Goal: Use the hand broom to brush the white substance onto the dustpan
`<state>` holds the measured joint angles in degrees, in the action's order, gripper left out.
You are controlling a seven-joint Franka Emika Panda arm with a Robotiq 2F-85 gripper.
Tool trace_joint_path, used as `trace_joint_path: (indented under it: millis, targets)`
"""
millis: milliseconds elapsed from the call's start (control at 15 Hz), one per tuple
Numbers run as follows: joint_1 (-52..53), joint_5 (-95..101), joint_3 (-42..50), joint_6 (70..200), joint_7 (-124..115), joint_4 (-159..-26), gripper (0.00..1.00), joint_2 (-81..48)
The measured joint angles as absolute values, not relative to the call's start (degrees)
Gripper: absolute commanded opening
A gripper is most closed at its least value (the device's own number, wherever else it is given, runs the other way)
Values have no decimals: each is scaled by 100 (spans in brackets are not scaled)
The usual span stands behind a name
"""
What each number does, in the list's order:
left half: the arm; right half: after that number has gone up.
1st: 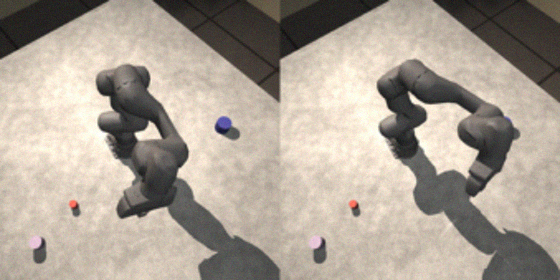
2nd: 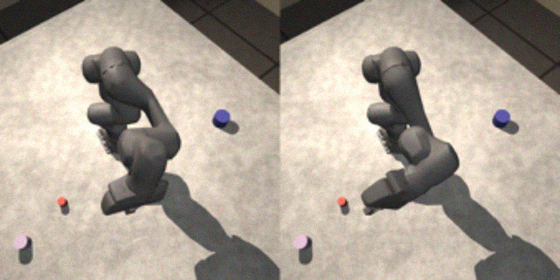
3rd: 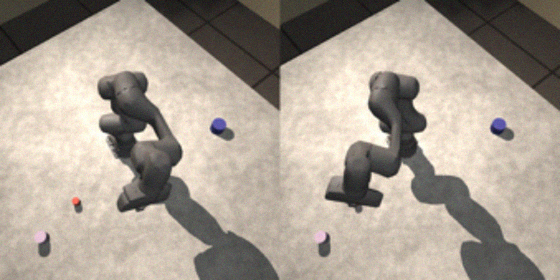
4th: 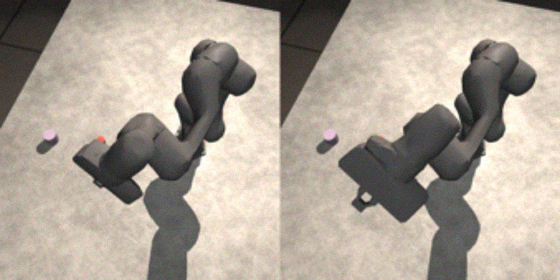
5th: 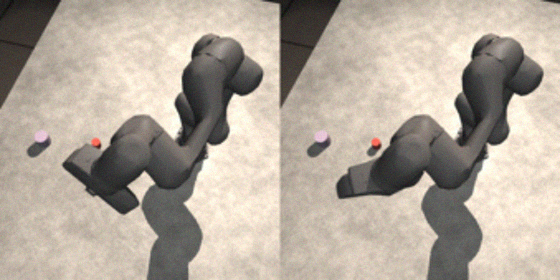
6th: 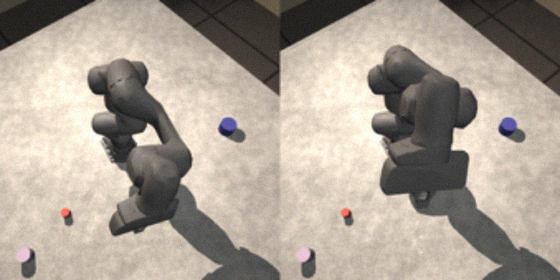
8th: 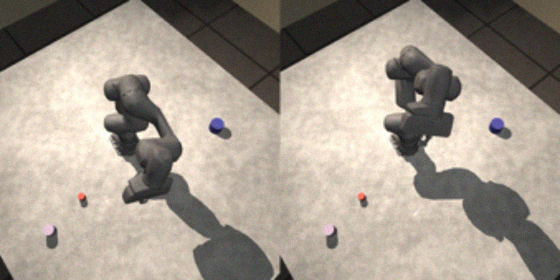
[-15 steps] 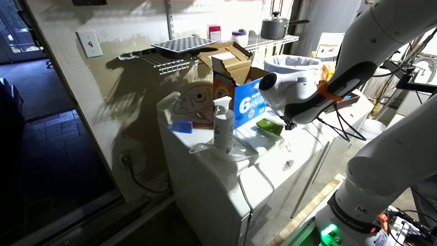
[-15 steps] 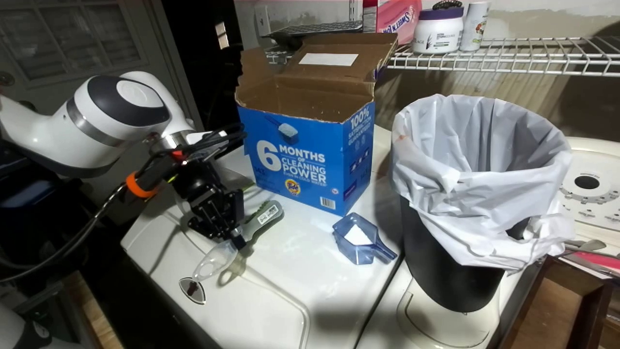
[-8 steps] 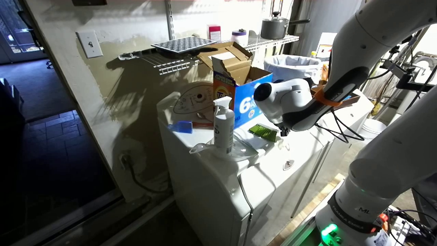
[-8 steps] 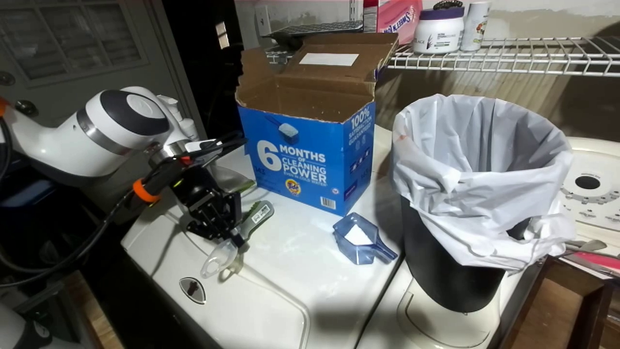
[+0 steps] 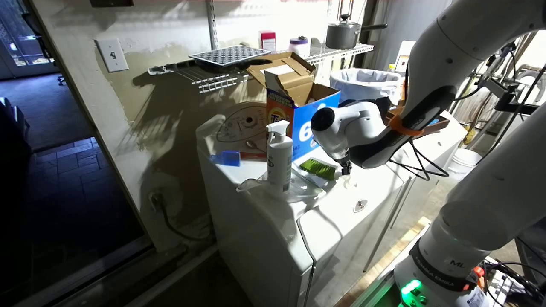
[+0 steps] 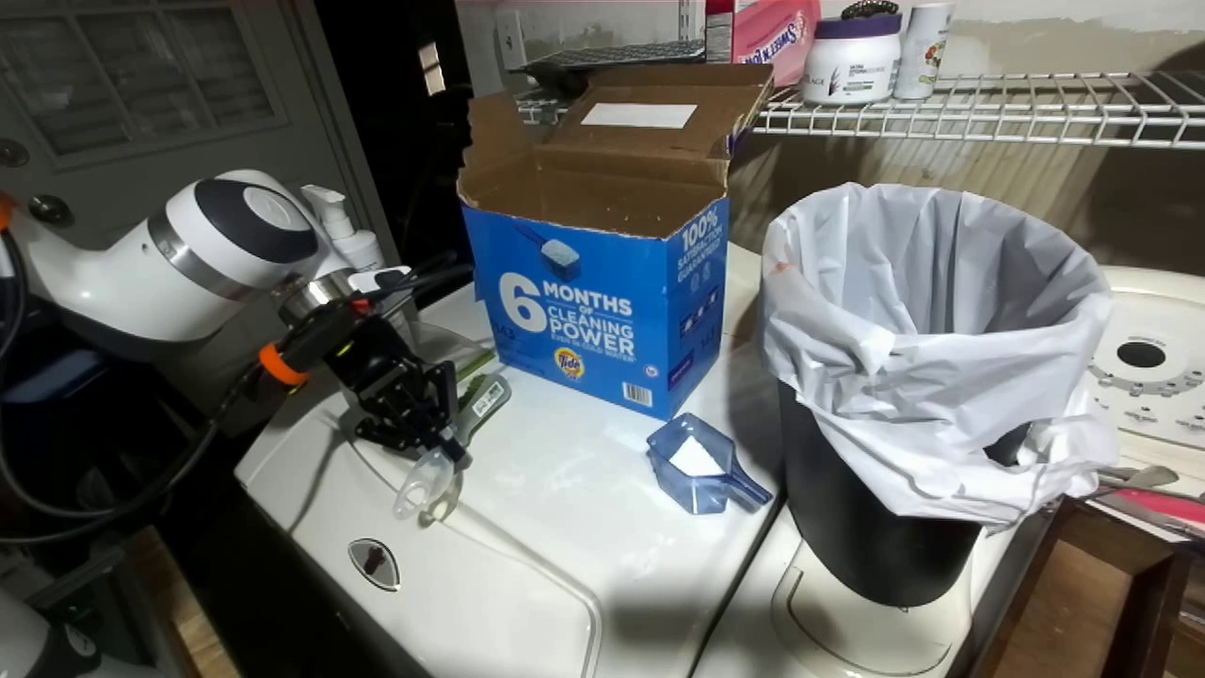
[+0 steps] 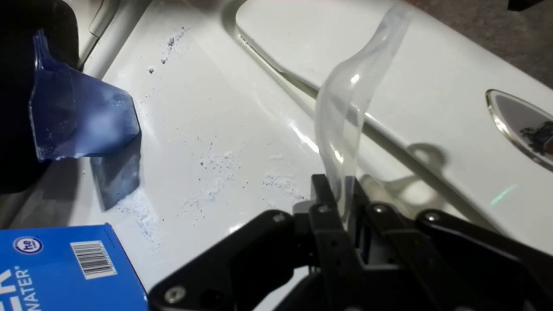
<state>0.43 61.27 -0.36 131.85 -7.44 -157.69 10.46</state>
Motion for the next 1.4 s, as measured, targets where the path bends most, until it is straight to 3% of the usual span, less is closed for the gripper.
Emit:
trace_joint_path:
  millis: [1400]
  targets:
    - [287, 3627, -146, 13315, 282, -15707, 3, 1081]
